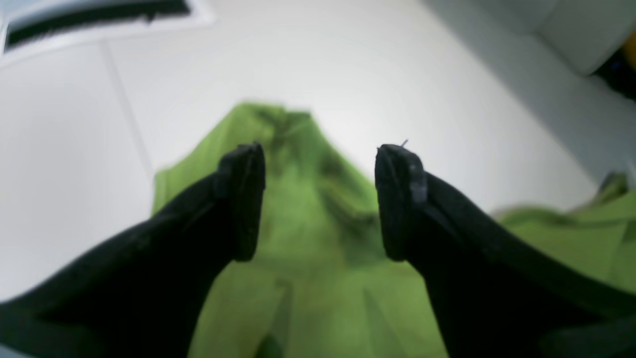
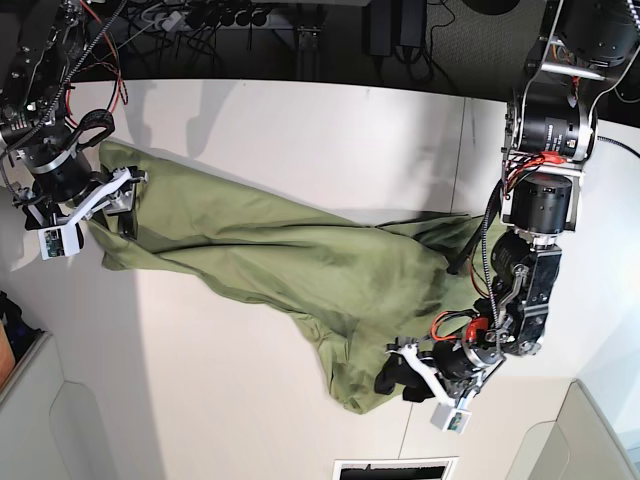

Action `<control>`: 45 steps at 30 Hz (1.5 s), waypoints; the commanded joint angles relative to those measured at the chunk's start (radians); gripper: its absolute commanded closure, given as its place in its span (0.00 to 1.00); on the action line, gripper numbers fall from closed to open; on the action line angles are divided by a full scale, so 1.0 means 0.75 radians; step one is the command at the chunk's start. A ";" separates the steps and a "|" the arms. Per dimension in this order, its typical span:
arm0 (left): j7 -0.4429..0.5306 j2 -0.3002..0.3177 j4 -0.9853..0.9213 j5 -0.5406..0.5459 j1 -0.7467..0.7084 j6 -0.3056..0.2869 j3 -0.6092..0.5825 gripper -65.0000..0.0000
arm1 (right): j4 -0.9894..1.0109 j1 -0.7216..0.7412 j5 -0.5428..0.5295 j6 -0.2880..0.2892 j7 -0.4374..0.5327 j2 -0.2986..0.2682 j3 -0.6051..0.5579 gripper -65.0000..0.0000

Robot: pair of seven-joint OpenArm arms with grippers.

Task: Layout the t-shirt on the table in an organized manner, then fold the t-shirt properly
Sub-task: 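Pull the shirt taut between both grippers, moving them apart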

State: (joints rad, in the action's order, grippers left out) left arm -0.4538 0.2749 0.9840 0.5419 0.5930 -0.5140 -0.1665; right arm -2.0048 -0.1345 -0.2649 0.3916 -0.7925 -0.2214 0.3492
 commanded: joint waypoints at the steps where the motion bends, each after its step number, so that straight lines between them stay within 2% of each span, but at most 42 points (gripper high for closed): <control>1: 0.006 0.027 0.039 0.045 0.038 -0.022 0.037 0.43 | -0.025 0.027 -0.026 -0.005 0.049 -0.014 0.006 0.31; 4: -0.064 0.106 0.112 0.144 -0.037 -0.105 0.140 0.43 | -0.025 0.011 -0.068 -0.004 0.043 -0.014 0.006 0.31; 9: -0.168 0.260 0.291 0.299 -0.291 -0.203 0.311 0.43 | -0.024 -0.123 -0.075 0.012 0.039 -0.014 0.006 0.31; 12: -0.169 0.322 0.371 0.363 -0.425 -0.239 0.391 0.43 | -0.025 -0.185 -0.075 0.011 0.039 -0.015 0.006 0.31; 16: -0.210 0.365 0.507 0.422 -0.601 -0.243 0.487 0.43 | -0.026 -0.291 -0.075 0.010 0.039 -0.014 0.013 0.31; 22: -0.232 0.364 0.552 0.410 -0.783 -0.244 0.527 0.43 | -0.025 -0.386 -0.056 0.005 0.044 -0.015 0.041 0.31; 26: -0.156 0.358 0.551 0.372 -0.872 -0.245 0.527 0.43 | -0.003 -0.414 -0.033 -0.020 0.066 -0.015 0.099 0.31; 30: -0.123 0.312 0.551 0.273 -0.906 -0.245 0.526 0.43 | 0.063 -0.411 -0.041 -0.019 0.140 -0.016 0.142 0.31; 36: -0.104 0.269 0.544 0.258 -0.906 -0.245 0.526 0.43 | 0.202 -0.347 -0.042 -0.018 0.190 -0.016 0.141 0.31; 41: -0.033 0.235 0.544 0.149 -0.906 -0.174 0.515 0.43 | 0.335 -0.256 -0.120 0.047 0.188 -0.015 0.135 0.31; 45: 0.065 0.229 0.544 0.070 -0.905 -0.129 0.429 0.43 | 0.375 -0.233 -0.197 0.107 0.183 -0.015 0.107 0.31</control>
State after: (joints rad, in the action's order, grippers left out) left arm -0.4271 0.4339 1.3800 0.5793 -0.0998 -0.6048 0.1509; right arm -1.7115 -0.3099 -0.3973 0.4595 -0.6659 -0.2218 0.4274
